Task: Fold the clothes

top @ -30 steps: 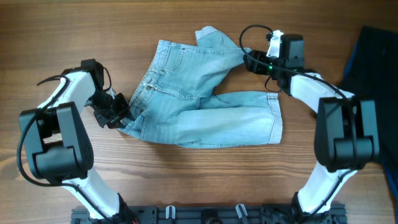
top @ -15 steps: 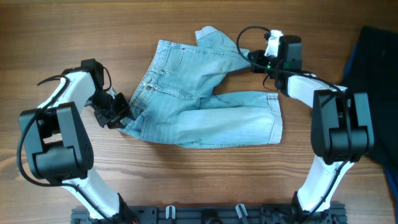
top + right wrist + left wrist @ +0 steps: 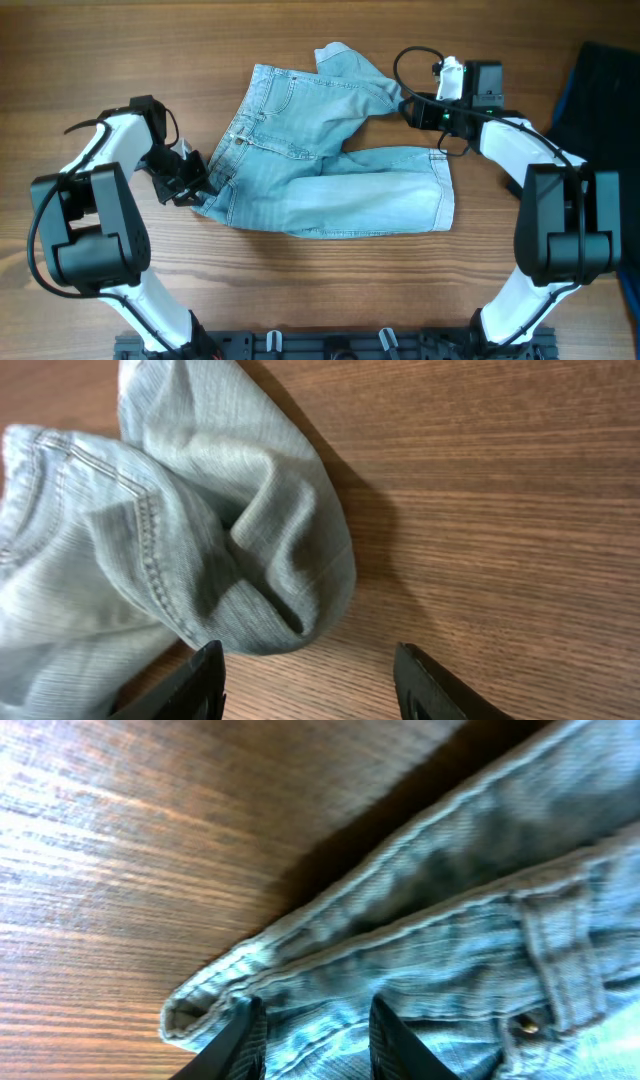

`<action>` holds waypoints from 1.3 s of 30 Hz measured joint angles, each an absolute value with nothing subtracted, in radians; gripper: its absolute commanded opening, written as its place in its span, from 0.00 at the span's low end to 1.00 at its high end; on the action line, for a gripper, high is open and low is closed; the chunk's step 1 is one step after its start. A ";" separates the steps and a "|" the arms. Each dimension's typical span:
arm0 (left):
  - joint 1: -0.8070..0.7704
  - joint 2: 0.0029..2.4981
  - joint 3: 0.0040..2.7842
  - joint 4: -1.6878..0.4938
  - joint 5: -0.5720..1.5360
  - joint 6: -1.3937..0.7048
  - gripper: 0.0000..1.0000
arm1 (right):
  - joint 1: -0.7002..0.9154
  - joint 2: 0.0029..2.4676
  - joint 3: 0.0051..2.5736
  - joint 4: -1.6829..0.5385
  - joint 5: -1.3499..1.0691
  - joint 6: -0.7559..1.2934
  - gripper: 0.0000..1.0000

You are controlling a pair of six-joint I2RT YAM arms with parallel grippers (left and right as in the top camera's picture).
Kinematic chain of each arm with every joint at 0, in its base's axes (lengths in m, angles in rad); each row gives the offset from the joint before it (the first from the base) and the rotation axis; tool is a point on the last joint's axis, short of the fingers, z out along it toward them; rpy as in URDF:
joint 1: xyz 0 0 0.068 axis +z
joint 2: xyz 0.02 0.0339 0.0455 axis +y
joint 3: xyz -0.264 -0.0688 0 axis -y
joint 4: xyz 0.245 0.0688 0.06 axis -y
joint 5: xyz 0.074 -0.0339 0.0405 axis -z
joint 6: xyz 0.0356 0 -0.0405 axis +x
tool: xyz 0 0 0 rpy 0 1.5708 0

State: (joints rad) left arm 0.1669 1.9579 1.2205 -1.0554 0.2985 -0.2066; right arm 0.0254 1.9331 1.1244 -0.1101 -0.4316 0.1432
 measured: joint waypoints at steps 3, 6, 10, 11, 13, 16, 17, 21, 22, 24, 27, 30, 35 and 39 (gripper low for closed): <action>0.167 1.929 1.232 -1.048 0.316 -0.197 0.36 | 0.030 1.946 1.124 -0.110 -0.398 0.128 0.53; 0.167 1.840 1.242 -1.029 0.337 -0.186 0.40 | 0.036 1.986 1.122 -0.096 -0.364 0.122 0.54; 0.164 1.716 1.250 -1.006 0.352 -0.180 0.46 | 0.046 2.026 1.120 -0.002 -0.344 0.106 0.54; 0.162 1.652 1.258 -0.998 0.355 -0.178 0.49 | 0.054 2.033 1.120 0.025 -0.338 0.103 0.53; 0.154 1.592 1.259 -0.991 0.358 -0.177 0.51 | 0.070 2.049 1.120 0.076 -0.331 0.100 0.50; 0.142 1.523 1.260 -0.991 0.365 -0.176 0.52 | 0.099 2.072 1.119 0.156 -0.326 0.095 0.28; 0.141 1.510 1.260 -0.991 0.366 -0.176 0.53 | 0.107 2.075 1.119 0.174 -0.323 0.094 0.20; 0.141 1.497 1.260 -1.003 0.365 -0.176 0.53 | 0.117 2.076 1.127 0.151 -0.320 0.088 0.04; 0.141 1.497 1.260 -1.005 0.365 -0.176 0.52 | 0.117 2.074 1.131 0.127 -0.320 0.090 0.04; 0.141 1.497 1.260 -1.006 0.365 -0.176 0.53 | 0.112 2.051 1.134 0.062 -0.320 0.095 0.04; 0.141 1.497 1.260 -1.004 0.365 -0.176 0.53 | 0.107 1.929 1.141 -0.076 -0.317 0.096 0.04; 0.141 1.497 1.261 -0.996 0.365 -0.176 0.53 | 0.106 1.741 1.145 -0.176 -0.317 0.092 0.04; 0.141 1.497 1.261 -0.984 0.365 -0.176 0.53 | 0.106 1.494 1.168 -0.362 -0.317 0.088 0.05; 0.141 1.497 1.261 -0.982 0.365 -0.176 0.54 | 0.106 1.403 1.168 -0.449 -0.317 0.088 0.04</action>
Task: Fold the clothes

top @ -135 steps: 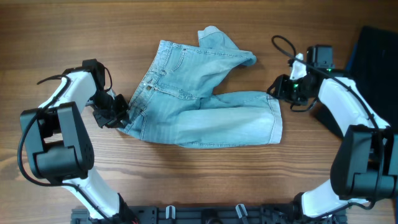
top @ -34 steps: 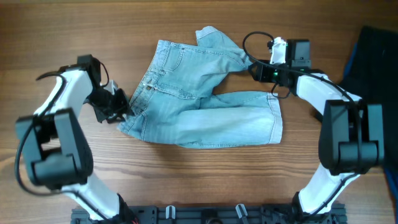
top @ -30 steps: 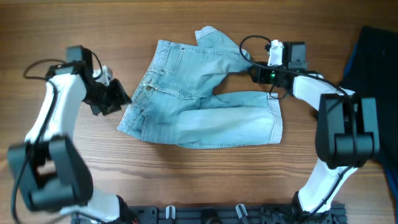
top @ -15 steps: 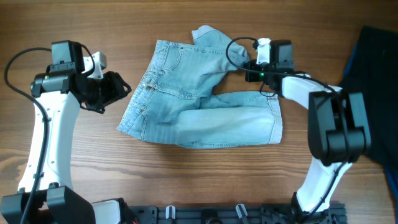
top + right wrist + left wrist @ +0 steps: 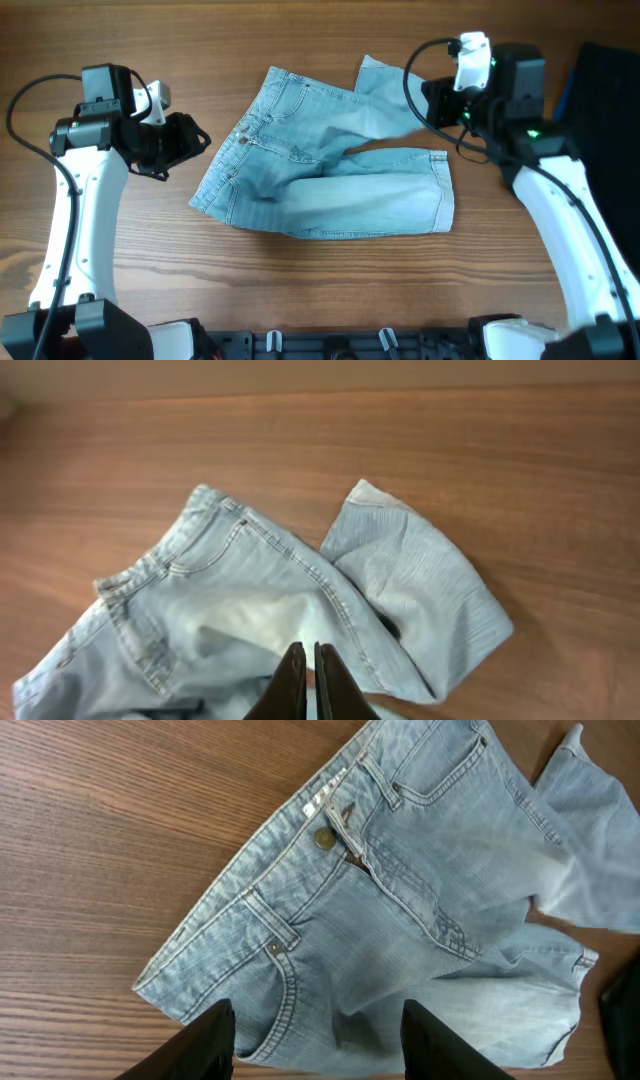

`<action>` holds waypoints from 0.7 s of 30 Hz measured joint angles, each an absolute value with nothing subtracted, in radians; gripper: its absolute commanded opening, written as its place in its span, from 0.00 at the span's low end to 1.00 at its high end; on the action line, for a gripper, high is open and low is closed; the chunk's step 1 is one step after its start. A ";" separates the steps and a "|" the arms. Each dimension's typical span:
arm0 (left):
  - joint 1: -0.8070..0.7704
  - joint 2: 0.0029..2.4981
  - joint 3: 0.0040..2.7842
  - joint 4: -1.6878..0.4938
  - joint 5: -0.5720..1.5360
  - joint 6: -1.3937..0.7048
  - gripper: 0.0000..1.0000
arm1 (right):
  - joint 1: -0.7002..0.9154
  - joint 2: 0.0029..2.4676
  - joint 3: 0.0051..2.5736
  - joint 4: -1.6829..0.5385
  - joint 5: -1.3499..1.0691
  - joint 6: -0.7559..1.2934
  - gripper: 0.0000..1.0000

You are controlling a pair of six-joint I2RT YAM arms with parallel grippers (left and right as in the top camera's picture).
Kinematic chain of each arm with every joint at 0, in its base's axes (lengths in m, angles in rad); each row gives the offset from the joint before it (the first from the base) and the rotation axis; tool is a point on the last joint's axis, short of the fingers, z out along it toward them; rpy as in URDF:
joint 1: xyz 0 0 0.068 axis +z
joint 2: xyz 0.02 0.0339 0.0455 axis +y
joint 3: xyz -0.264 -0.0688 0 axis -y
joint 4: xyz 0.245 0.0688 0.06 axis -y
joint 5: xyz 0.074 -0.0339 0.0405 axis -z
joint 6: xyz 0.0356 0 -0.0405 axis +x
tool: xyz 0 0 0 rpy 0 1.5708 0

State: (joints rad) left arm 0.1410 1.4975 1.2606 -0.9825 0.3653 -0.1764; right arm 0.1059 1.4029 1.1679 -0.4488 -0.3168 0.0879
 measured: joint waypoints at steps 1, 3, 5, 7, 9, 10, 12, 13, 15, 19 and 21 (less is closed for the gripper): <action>0.141 1.497 1.261 -0.983 0.365 -0.176 0.54 | 0.106 1.391 1.168 -0.450 -0.317 0.088 0.04; 0.141 1.497 1.261 -0.982 0.365 -0.176 0.54 | 0.106 1.376 1.168 -0.449 -0.317 0.089 0.09; 0.141 1.497 1.261 -0.983 0.365 -0.176 0.54 | 0.106 1.381 1.168 -0.458 -0.310 0.093 0.13; 0.141 1.497 1.261 -0.984 0.365 -0.176 0.54 | 0.106 1.396 1.168 -0.475 -0.271 0.103 0.60; 0.141 1.497 1.261 -0.984 0.365 -0.176 0.54 | 0.105 1.444 1.168 -0.483 -0.222 0.132 0.68; 0.141 1.497 1.261 -0.984 0.365 -0.176 0.54 | 0.104 1.470 1.168 -0.485 -0.211 0.142 0.72; 0.141 1.497 1.261 -0.984 0.365 -0.176 0.55 | 0.101 1.546 1.168 -0.495 -0.190 0.181 0.82; 0.141 1.497 1.261 -0.984 0.365 -0.176 0.55 | 0.097 1.585 1.168 -0.501 -0.182 0.205 0.85; 0.141 1.497 1.261 -0.984 0.365 -0.176 0.55 | 0.086 1.676 1.168 -0.500 -0.178 0.259 0.96; 0.141 1.497 1.261 -0.983 0.365 -0.176 0.56 | 0.046 1.831 1.168 -0.423 -0.249 0.337 0.96; 0.141 1.497 1.261 -0.981 0.365 -0.176 0.57 | 0.028 1.866 1.166 -0.347 -0.319 0.356 0.83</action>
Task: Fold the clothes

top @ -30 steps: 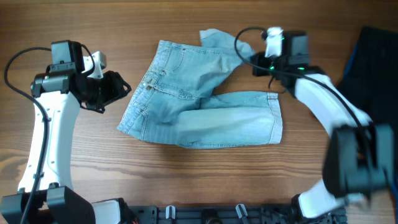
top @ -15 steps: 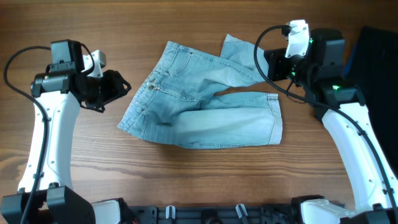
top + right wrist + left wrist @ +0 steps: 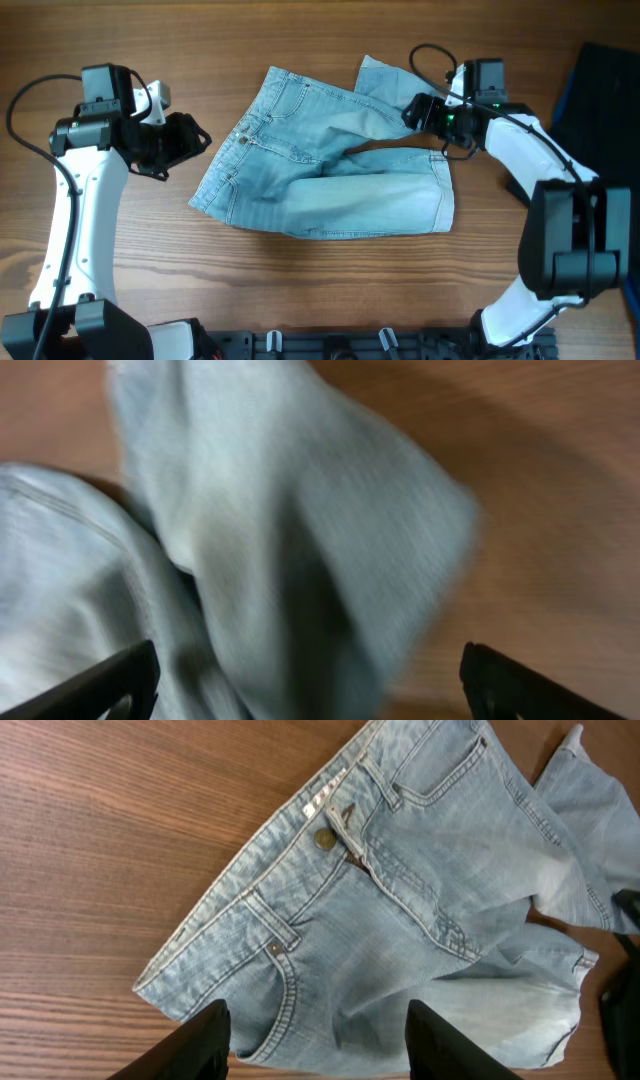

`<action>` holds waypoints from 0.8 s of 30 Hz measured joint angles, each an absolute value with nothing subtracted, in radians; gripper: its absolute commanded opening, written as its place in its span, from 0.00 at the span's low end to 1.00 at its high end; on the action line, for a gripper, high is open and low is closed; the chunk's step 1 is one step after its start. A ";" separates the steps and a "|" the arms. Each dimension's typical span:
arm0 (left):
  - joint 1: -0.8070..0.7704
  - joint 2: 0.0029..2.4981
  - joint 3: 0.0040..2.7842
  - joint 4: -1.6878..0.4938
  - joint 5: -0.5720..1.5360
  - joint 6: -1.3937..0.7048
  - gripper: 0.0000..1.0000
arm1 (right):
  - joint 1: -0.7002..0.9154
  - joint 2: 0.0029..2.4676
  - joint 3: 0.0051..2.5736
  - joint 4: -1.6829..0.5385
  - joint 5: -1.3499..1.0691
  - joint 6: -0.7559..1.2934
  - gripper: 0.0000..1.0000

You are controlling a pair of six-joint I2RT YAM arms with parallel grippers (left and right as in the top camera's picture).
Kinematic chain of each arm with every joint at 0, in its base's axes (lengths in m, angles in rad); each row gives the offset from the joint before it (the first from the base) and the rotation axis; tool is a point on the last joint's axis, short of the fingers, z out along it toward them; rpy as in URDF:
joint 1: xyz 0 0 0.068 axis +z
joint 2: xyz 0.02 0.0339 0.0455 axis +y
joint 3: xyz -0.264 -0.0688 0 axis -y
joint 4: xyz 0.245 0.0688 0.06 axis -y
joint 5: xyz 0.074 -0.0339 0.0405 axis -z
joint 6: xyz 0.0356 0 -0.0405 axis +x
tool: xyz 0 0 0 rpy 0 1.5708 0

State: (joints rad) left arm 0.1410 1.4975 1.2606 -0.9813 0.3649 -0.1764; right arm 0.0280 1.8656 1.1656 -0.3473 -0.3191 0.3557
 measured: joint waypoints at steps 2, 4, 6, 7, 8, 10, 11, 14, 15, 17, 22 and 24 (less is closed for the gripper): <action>0.141 1.497 1.261 -0.980 0.365 -0.176 0.57 | 0.018 1.879 1.166 -0.249 -0.392 0.368 0.26; 0.141 1.497 1.261 -0.978 0.365 -0.176 0.57 | 0.014 1.880 1.167 -0.154 -0.477 0.380 0.08; 0.141 1.497 1.261 -0.976 0.365 -0.176 0.57 | 0.014 1.878 1.168 -0.101 -0.562 0.389 0.04; 0.141 1.497 1.261 -0.976 0.365 -0.176 0.57 | 0.013 1.873 1.168 -0.100 -0.599 0.397 0.04; 0.141 1.497 1.261 -0.977 0.365 -0.176 0.57 | 0.013 1.864 1.168 -0.117 -0.625 0.402 0.04; 0.141 1.497 1.261 -0.976 0.365 -0.176 0.58 | 0.013 1.821 1.169 -0.168 -0.649 0.408 0.04; 0.141 1.497 1.261 -0.975 0.365 -0.176 0.58 | 0.013 1.795 1.170 -0.190 -0.651 0.411 0.04; 0.141 1.497 1.261 -0.968 0.365 -0.176 0.58 | 0.016 1.602 1.195 -0.329 -0.642 0.418 0.04; 0.141 1.497 1.261 -0.965 0.365 -0.176 0.58 | 0.019 1.566 1.207 -0.353 -0.634 0.420 0.04; 0.141 1.497 1.261 -0.958 0.365 -0.176 0.58 | 0.035 1.486 1.229 -0.440 -0.606 0.419 0.04; 0.141 1.497 1.261 -0.956 0.365 -0.176 0.58 | 0.108 1.457 1.234 -0.538 -0.505 0.426 0.13; 0.141 1.497 1.261 -0.957 0.365 -0.176 0.59 | 0.139 1.495 1.234 -0.506 -0.452 0.426 0.15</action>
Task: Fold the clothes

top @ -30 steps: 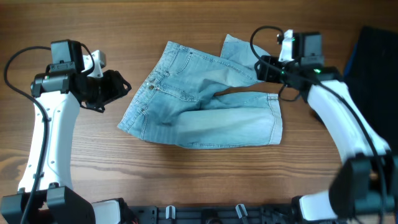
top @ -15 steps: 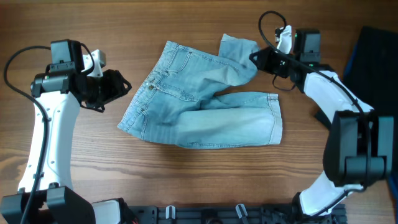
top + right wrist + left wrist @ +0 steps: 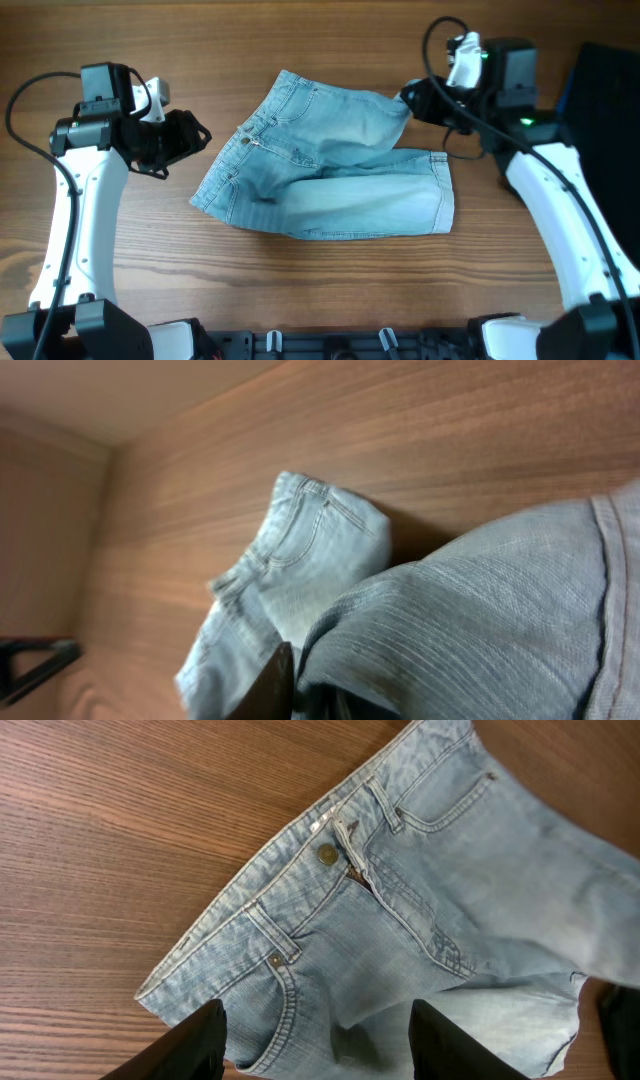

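Light blue denim shorts (image 3: 330, 175) lie spread mid-table, waistband (image 3: 300, 850) to the left and legs to the right. My right gripper (image 3: 412, 98) is shut on the hem of the far leg (image 3: 470, 610) and holds it up off the table, so the cloth drapes from the jaws. In the right wrist view only one dark finger (image 3: 280, 680) shows beside the pinched denim. My left gripper (image 3: 192, 140) hovers open, above and just left of the waistband. Its fingers (image 3: 205, 1040) stand wide apart with nothing between them.
A dark blue-black object (image 3: 608, 90) sits at the table's right edge, behind the right arm. A black rail (image 3: 330, 345) runs along the front edge. The wooden table (image 3: 300, 290) shows bare around the shorts.
My right gripper was open, low over the far leg's hem. It is now shut on that hem and raised, with the leg drawn out toward it. The left arm has not moved.
First my left gripper was down at the waistband's near corner and the right was open beside the bunched far leg. Then both were raised, the left open and the right shut and empty. The right was then low and open at the leg, and now holds it up.
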`<action>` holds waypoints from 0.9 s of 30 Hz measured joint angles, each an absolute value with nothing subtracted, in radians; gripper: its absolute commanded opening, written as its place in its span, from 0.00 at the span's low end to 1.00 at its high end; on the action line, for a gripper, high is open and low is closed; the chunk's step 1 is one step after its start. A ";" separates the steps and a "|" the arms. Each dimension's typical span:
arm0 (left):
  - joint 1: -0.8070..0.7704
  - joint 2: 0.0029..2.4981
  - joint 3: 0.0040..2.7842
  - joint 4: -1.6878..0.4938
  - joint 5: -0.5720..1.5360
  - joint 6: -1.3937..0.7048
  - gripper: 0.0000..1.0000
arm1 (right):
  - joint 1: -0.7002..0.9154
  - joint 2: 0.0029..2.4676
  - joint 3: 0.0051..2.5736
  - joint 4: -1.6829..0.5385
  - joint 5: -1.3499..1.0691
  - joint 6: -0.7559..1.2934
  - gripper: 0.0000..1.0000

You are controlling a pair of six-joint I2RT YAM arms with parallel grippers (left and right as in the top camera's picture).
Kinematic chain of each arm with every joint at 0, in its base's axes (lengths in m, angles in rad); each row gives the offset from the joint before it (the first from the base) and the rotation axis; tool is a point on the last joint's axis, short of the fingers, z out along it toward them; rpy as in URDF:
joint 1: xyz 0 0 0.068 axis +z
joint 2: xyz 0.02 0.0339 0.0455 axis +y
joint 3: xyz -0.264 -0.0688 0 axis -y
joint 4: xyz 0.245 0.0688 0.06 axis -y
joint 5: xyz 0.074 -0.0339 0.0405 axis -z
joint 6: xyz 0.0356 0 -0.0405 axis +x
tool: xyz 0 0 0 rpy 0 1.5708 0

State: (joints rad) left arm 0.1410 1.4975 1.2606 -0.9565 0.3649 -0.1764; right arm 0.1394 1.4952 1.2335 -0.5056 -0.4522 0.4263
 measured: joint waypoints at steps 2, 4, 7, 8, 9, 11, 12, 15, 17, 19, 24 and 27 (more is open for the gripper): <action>0.141 1.497 1.261 -0.956 0.365 -0.176 0.59 | 0.158 1.549 1.233 -0.416 -0.414 0.429 0.18; 0.141 1.497 1.261 -0.957 0.365 -0.176 0.59 | 0.160 1.600 1.234 -0.308 -0.396 0.433 0.18; 0.141 1.497 1.261 -0.959 0.365 -0.176 0.59 | 0.147 1.704 1.232 -0.116 -0.382 0.450 0.47; 0.141 1.497 1.261 -0.961 0.365 -0.176 0.59 | 0.143 1.725 1.232 -0.080 -0.384 0.460 0.62; 0.141 1.497 1.261 -0.961 0.365 -0.176 0.59 | 0.137 1.749 1.232 -0.043 -0.384 0.466 0.66; 0.141 1.497 1.261 -0.965 0.365 -0.176 0.59 | 0.127 1.784 1.232 -0.007 -0.384 0.470 0.66; 0.141 1.497 1.261 -0.965 0.365 -0.176 0.59 | 0.123 1.793 1.232 -0.002 -0.384 0.471 0.66; 0.141 1.497 1.261 -0.973 0.365 -0.176 0.59 | 0.105 1.808 1.232 -0.023 -0.385 0.463 0.66; 0.141 1.497 1.261 -0.976 0.365 -0.176 0.60 | 0.091 1.810 1.232 -0.048 -0.385 0.453 0.66; 0.141 1.497 1.261 -0.975 0.365 -0.176 0.61 | 0.073 1.810 1.232 -0.081 -0.384 0.444 0.67; 0.141 1.497 1.261 -0.973 0.365 -0.176 0.62 | 0.055 1.810 1.232 -0.186 -0.384 0.374 0.73; 0.141 1.497 1.261 -0.985 0.365 -0.176 0.68 | 0.056 1.811 1.232 -0.263 -0.384 0.322 0.78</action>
State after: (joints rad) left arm 0.1410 1.4975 1.2610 -0.9852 0.3649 -0.1757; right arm 0.0555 1.8107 1.2324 -0.2634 -0.3843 0.3218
